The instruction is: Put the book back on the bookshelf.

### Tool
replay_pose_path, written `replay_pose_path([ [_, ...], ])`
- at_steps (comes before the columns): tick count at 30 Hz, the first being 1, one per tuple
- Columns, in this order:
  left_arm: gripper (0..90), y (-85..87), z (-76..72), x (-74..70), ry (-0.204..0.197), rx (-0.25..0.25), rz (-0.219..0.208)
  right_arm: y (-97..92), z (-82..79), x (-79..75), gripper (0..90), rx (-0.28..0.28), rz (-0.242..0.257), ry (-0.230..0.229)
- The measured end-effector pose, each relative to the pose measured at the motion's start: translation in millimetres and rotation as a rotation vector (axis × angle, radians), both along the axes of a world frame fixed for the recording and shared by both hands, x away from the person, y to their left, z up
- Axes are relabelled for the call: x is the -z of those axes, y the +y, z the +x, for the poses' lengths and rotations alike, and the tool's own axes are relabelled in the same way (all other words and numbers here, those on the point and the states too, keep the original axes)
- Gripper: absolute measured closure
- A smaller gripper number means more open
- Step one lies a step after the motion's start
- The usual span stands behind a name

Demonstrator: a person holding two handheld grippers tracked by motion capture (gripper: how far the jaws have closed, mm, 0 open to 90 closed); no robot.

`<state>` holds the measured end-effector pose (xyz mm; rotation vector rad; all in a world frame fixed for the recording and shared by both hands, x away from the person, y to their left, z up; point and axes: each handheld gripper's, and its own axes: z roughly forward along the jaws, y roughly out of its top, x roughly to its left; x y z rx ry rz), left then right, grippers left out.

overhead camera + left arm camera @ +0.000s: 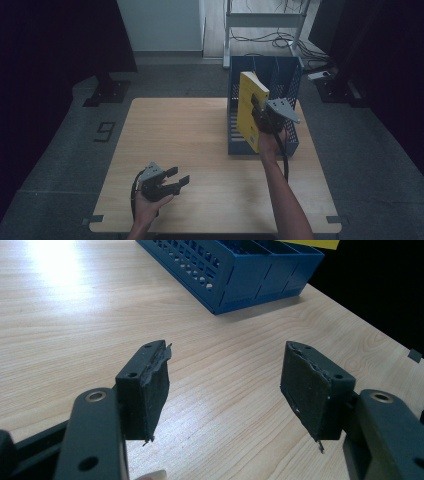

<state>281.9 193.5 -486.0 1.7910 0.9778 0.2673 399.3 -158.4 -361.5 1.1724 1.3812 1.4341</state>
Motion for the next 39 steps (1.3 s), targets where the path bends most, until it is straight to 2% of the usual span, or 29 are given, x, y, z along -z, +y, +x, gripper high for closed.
replay_pose_path([
  [20,35.7,-0.7,-0.7,0.5,0.004,0.000,-0.005,1.3,13.7,2.9,74.4,0.035,0.008,0.014],
  [32,35.7,-0.3,-0.7,0.7,0.006,0.002,-0.012,1.7,24.3,6.4,74.4,0.066,-0.006,0.021],
  [39,35.8,1.9,0.2,1.1,0.009,-0.004,-0.017,7.4,33.8,6.2,74.4,0.065,-0.022,0.021],
])
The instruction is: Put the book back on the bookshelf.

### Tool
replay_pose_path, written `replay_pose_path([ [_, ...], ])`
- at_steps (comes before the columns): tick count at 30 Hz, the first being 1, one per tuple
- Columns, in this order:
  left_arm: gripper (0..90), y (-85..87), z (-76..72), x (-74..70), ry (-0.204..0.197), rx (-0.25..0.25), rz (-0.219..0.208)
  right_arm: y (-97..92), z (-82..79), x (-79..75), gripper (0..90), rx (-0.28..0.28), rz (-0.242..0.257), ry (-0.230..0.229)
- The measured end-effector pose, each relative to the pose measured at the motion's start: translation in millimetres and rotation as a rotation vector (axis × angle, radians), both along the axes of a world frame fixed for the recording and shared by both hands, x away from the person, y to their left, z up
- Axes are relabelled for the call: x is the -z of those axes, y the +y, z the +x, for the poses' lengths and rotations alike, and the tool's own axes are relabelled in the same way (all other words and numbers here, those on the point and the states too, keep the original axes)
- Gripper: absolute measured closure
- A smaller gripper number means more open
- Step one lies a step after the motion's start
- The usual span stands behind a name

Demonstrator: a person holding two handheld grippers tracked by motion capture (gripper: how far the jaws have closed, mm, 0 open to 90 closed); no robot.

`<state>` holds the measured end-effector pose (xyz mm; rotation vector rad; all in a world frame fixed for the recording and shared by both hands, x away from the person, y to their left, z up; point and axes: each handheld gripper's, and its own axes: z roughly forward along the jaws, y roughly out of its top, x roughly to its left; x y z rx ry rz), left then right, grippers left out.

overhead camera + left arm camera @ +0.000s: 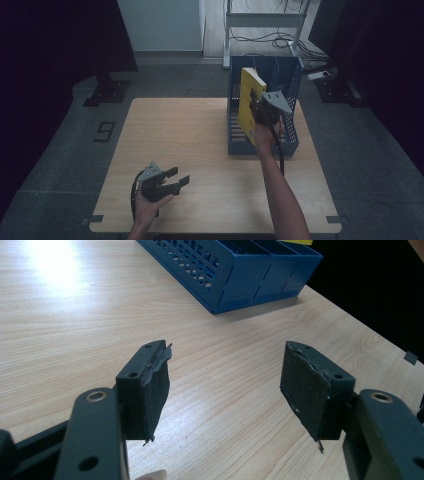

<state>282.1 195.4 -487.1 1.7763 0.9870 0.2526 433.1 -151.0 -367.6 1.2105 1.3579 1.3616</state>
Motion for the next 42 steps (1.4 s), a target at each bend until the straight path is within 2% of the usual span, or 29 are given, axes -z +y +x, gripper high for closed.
replay_pose_path([
  [8,36.0,3.5,-0.5,-2.0,-0.005,-0.007,-0.010,7.1,10.0,1.6,74.4,0.010,-0.015,0.009],
  [16,36.0,4.3,0.1,-1.9,-0.004,-0.006,-0.014,9.1,16.9,3.6,74.4,0.015,-0.009,0.016],
  [26,36.0,5.1,0.0,-1.8,-0.001,-0.007,-0.014,19.8,20.7,2.4,74.4,-0.006,-0.015,0.010],
  [42,35.9,6.4,3.5,2.6,0.014,-0.007,-0.021,25.7,38.9,19.4,74.4,0.024,-0.034,0.037],
])
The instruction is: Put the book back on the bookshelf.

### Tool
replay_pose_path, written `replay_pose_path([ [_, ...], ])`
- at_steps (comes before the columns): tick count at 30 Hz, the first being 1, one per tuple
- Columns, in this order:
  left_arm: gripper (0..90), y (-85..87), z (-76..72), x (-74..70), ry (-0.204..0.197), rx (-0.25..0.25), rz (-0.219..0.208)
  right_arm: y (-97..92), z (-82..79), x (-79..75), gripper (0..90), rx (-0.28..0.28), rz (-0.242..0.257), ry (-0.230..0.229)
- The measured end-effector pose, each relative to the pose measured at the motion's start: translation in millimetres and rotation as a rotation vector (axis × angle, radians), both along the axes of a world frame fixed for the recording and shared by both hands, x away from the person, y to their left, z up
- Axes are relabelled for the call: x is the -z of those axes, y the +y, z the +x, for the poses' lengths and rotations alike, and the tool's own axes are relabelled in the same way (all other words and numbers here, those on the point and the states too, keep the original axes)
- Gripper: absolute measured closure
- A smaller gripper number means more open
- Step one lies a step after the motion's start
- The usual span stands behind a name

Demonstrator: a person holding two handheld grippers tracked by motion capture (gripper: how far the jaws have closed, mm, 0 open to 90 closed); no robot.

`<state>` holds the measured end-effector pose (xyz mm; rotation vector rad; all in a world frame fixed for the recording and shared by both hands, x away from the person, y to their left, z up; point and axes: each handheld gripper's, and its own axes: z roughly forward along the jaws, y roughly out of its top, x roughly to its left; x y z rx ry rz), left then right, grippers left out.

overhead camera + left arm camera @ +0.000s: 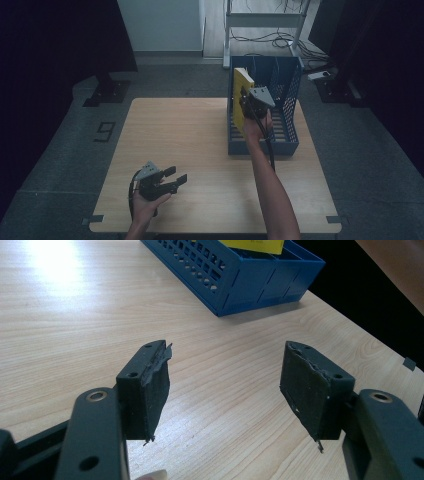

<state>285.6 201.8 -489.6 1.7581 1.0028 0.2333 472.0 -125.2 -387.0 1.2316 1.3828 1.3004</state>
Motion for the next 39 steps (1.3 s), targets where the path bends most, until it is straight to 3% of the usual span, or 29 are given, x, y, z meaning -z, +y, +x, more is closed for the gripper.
replay_pose_path([
  [12,35.9,3.7,2.5,2.5,0.010,-0.006,-0.005,5.6,18.6,8.1,74.4,0.010,-0.001,0.012],
  [31,35.9,0.8,2.1,3.5,0.012,-0.001,0.001,11.1,33.4,26.8,74.4,0.019,-0.012,0.044],
  [35,36.0,0.6,2.0,3.5,0.012,0.000,0.003,12.6,35.7,30.0,74.4,0.019,-0.034,0.048],
  [39,36.0,1.0,1.6,3.3,0.009,-0.002,0.002,11.0,37.8,37.7,74.3,0.026,-0.022,0.065],
])
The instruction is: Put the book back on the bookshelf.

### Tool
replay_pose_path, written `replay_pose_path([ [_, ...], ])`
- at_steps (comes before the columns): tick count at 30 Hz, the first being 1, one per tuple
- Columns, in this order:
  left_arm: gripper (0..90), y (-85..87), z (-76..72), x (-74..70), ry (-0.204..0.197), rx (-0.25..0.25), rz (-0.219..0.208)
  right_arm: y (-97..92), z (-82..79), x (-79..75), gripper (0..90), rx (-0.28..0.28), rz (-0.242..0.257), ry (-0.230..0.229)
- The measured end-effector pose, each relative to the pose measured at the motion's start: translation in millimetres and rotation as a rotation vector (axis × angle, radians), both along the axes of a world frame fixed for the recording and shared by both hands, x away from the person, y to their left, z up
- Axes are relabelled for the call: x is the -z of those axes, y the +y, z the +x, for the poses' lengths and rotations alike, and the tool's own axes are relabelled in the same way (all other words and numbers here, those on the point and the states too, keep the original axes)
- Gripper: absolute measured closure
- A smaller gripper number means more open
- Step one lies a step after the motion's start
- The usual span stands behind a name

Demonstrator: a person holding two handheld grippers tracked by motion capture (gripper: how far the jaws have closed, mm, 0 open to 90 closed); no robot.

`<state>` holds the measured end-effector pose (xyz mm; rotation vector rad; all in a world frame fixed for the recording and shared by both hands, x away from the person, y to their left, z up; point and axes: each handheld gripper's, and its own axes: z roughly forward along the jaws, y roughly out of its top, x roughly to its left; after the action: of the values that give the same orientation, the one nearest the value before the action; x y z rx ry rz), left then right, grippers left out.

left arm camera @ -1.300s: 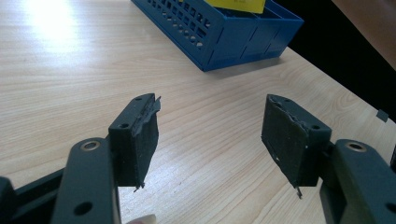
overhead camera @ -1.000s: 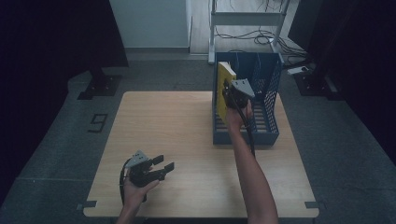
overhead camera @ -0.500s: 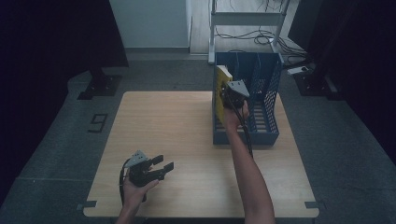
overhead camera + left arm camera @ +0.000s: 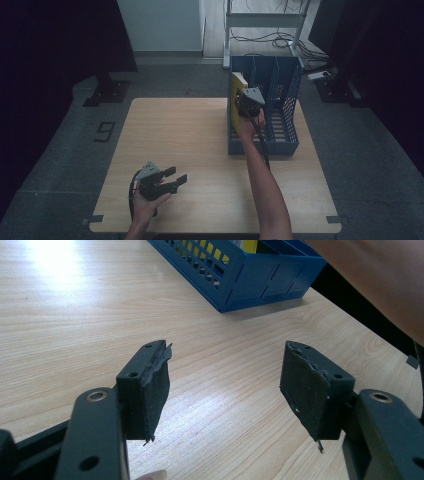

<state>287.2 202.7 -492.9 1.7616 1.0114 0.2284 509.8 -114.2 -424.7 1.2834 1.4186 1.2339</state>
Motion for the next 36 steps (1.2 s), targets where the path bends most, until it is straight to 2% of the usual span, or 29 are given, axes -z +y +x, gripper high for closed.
replay_pose_path([
  [9,36.0,-3.8,0.5,2.5,0.004,0.007,0.015,-1.4,-4.8,4.0,74.2,0.001,0.003,0.002],
  [15,36.0,-7.1,-0.7,2.5,0.002,0.014,0.020,-3.3,-16.3,3.7,73.6,-0.013,-0.003,0.026],
  [19,36.0,-8.9,-1.8,1.7,-0.003,0.018,0.024,-7.7,-22.7,6.1,73.4,-0.026,0.016,0.049],
  [36,35.9,-12.1,-3.3,2.3,-0.001,0.024,0.033,-11.5,-52.0,14.5,72.2,-0.064,-0.002,0.060],
])
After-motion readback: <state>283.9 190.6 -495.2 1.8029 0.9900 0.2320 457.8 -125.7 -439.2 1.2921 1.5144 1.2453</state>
